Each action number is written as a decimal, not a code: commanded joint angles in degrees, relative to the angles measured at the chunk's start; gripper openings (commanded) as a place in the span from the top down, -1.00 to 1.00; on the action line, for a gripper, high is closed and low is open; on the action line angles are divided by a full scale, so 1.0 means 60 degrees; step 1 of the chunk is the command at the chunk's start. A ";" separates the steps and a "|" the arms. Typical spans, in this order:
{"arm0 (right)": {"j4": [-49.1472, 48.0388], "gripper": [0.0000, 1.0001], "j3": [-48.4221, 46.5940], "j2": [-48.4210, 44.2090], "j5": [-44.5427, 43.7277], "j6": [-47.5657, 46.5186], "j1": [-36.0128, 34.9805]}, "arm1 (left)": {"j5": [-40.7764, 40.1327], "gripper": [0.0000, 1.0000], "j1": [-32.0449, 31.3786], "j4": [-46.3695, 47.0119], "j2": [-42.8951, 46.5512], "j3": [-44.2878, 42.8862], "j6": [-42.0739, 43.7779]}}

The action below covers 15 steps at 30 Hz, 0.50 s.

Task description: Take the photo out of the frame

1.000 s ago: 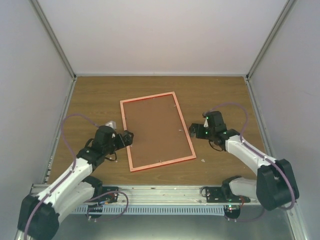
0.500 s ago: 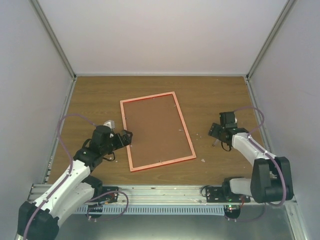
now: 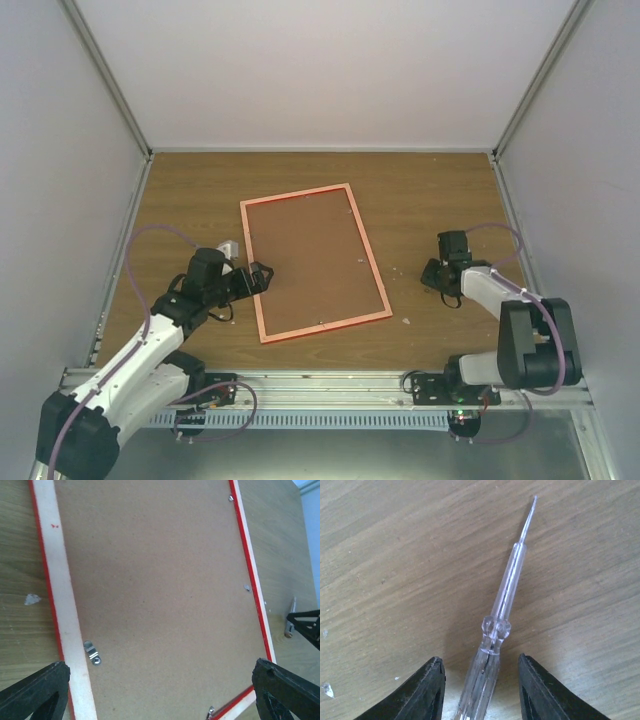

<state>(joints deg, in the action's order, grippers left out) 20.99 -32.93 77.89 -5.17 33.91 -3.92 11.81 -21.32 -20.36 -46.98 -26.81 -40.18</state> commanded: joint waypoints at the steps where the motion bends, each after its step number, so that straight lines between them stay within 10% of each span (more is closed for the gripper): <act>1: -0.0115 0.25 0.0141 0.0473 0.0477 -0.0053 0.0060 | 0.0694 -0.98 0.0031 0.0583 -0.0043 -0.0279 0.0188; 15: 0.0350 0.85 -0.0293 -0.0231 0.0061 -0.0477 -0.0618 | 0.2276 -0.97 -0.0199 0.1664 -0.0406 -0.0029 -0.0379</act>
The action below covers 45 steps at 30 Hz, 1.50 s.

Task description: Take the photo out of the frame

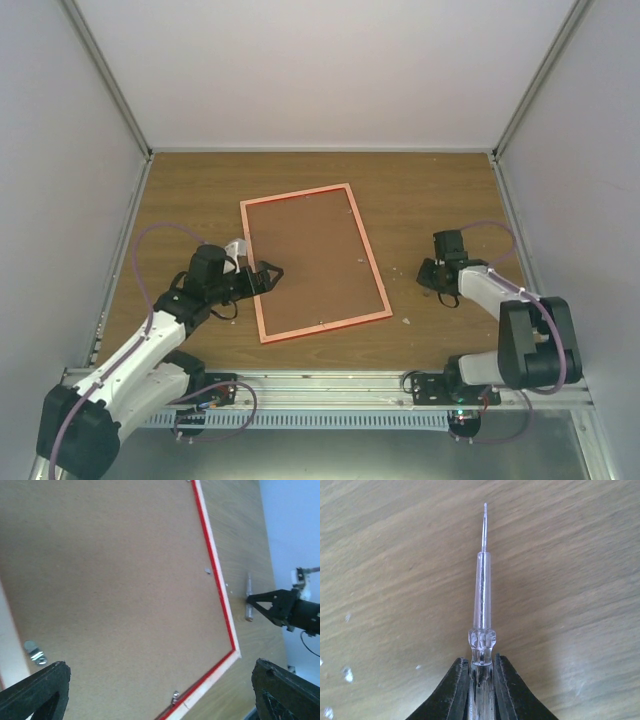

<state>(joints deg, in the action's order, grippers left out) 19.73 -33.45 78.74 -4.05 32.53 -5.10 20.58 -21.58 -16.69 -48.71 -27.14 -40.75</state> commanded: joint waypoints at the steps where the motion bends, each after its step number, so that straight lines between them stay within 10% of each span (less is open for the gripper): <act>1: 0.0638 0.86 -0.0291 -0.0481 -0.0234 -0.0275 -0.0579 | 0.0972 -0.97 -0.0232 0.1208 -0.0159 0.0038 -0.0351; 31: -0.1963 0.99 -0.1904 -0.1943 0.1907 -0.2738 -0.6919 | 0.0813 -0.49 -0.2900 0.5429 -0.1587 -0.0413 -0.2453; 45: -0.3019 0.99 -0.1804 -0.1655 0.3269 -0.2900 -0.7690 | -0.0309 -0.18 -0.2833 0.5122 -0.1040 -0.0025 -0.2625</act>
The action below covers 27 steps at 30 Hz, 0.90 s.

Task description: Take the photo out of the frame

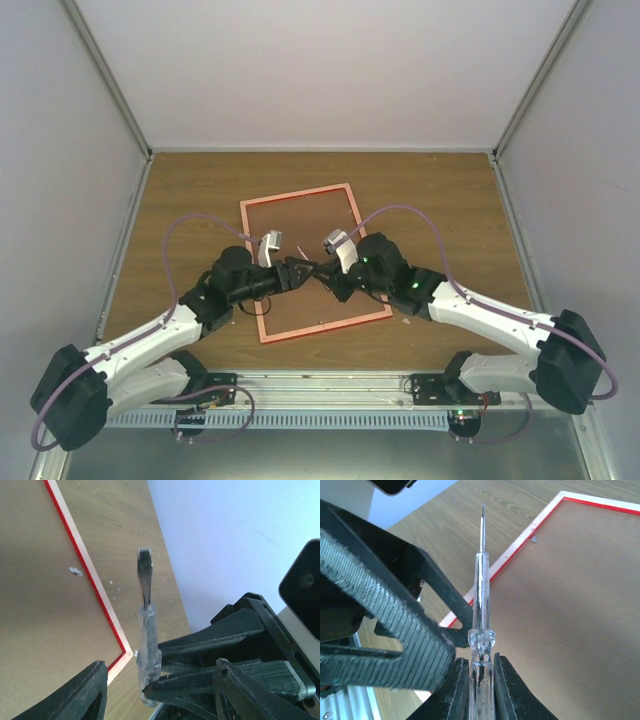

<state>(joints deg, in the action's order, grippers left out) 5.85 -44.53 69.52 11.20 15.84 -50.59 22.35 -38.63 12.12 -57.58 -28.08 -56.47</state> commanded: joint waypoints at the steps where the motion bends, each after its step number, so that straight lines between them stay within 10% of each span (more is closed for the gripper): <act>1: -0.0787 0.99 0.0112 -0.0149 0.0857 -0.0106 -0.0109 | -0.0652 -0.17 0.0052 0.0441 0.0560 0.0247 -0.0007; 19: -0.1800 0.99 0.0515 0.0049 0.1810 0.0134 -0.0109 | -0.0207 0.89 0.0418 0.1520 0.1092 0.0974 -0.0561; 27: -0.2417 0.36 0.1039 0.0114 0.1488 -0.0187 -0.0125 | -0.1065 1.00 0.0538 0.0110 0.1657 0.1064 -0.1850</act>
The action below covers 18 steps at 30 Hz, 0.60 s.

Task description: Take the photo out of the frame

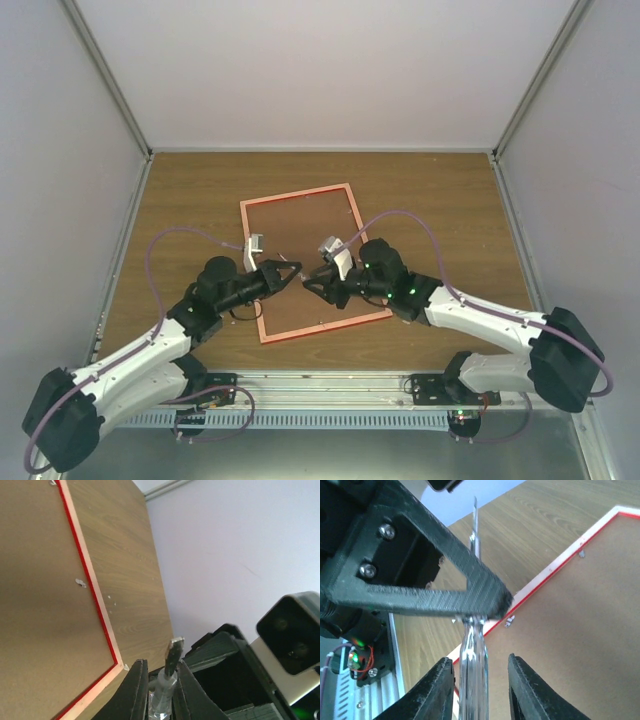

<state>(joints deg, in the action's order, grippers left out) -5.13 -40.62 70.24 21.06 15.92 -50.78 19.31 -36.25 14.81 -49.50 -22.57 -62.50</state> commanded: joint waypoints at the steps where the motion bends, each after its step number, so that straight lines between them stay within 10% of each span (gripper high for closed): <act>1: -0.0650 0.28 0.0474 -0.0034 -0.0192 -0.0269 -0.0094 | -0.0603 1.00 0.0170 -0.0503 0.0341 0.0176 -0.1119; 18: -0.1914 0.20 0.0779 0.0623 -0.0135 -0.0589 -0.0312 | -0.0604 1.00 0.0212 -0.0114 0.0915 0.1005 -0.3505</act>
<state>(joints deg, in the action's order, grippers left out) -12.64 -36.21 72.10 19.53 13.67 -51.55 16.43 -35.24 10.02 -45.15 -17.93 -80.34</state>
